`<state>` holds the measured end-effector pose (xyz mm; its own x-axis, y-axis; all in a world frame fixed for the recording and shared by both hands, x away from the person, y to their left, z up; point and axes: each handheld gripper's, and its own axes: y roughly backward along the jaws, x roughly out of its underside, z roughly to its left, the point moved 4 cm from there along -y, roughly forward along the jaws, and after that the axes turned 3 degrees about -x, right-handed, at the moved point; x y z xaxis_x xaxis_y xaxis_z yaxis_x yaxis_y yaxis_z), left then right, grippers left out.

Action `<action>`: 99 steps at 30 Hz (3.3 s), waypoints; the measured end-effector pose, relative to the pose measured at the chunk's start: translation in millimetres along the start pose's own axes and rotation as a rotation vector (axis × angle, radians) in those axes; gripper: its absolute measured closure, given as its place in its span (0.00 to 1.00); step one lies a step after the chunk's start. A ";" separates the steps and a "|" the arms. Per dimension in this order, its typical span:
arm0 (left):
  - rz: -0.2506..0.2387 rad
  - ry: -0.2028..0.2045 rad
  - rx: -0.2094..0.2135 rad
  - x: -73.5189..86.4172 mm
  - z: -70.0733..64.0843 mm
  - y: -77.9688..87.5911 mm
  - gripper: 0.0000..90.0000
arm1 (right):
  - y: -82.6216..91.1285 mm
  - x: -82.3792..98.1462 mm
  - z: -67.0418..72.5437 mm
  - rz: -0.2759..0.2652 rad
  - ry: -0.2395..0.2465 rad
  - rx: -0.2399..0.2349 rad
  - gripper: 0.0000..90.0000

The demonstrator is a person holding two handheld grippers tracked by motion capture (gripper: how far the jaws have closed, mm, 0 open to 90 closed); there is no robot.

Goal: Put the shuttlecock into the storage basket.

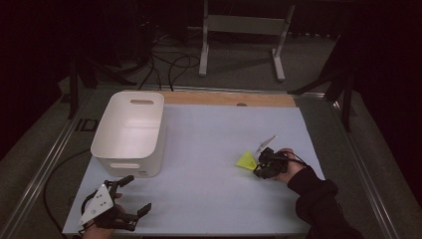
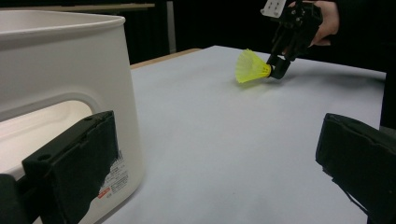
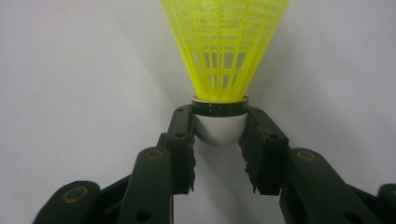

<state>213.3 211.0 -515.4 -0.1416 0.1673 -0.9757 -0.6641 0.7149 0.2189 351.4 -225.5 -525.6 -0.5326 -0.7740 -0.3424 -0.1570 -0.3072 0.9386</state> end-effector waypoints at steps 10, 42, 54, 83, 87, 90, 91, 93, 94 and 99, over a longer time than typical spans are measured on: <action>0.007 -0.007 -0.003 0.4 -0.4 -0.6 0.00 | 4.4 -5.3 7.0 0.011 0.040 -0.024 0.73; 0.012 -0.010 0.002 0.9 -1.2 -1.6 0.00 | 14.4 -42.6 35.1 -0.006 0.195 -0.095 0.73; 0.012 -0.010 0.004 0.9 -1.3 -1.5 0.00 | 17.8 -62.1 48.4 -0.023 0.241 -0.113 0.73; 0.011 -0.011 0.007 0.7 -1.5 -1.3 0.00 | 32.0 -108.7 74.8 -0.072 0.345 -0.137 0.73; 0.011 -0.010 0.008 0.8 -1.4 -1.7 0.00 | 34.1 -113.0 75.7 -0.080 0.354 -0.139 0.73; 0.012 -0.012 0.008 0.8 -1.6 -1.9 0.00 | 36.2 -117.5 77.2 -0.091 0.363 -0.141 0.73; 0.012 -0.012 0.008 0.8 -1.6 -1.8 0.00 | 36.7 -119.2 78.1 -0.095 0.361 -0.143 0.73; 0.012 -0.010 0.008 0.8 -1.5 -1.8 0.00 | 38.0 -122.5 78.7 -0.099 0.375 -0.142 0.73; 0.011 -0.010 0.008 0.8 -1.5 -1.9 0.00 | 38.5 -124.2 78.9 -0.099 0.379 -0.143 0.73; 0.016 -0.012 0.011 1.2 -1.6 -2.1 0.00 | 42.8 -133.2 82.0 -0.109 0.390 -0.144 0.73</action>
<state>213.4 208.6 -517.0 -0.1432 0.1872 -0.9718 -0.6539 0.7192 0.2349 347.4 -90.2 -436.4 -0.1601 -0.8756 -0.4557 -0.0629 -0.4517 0.8899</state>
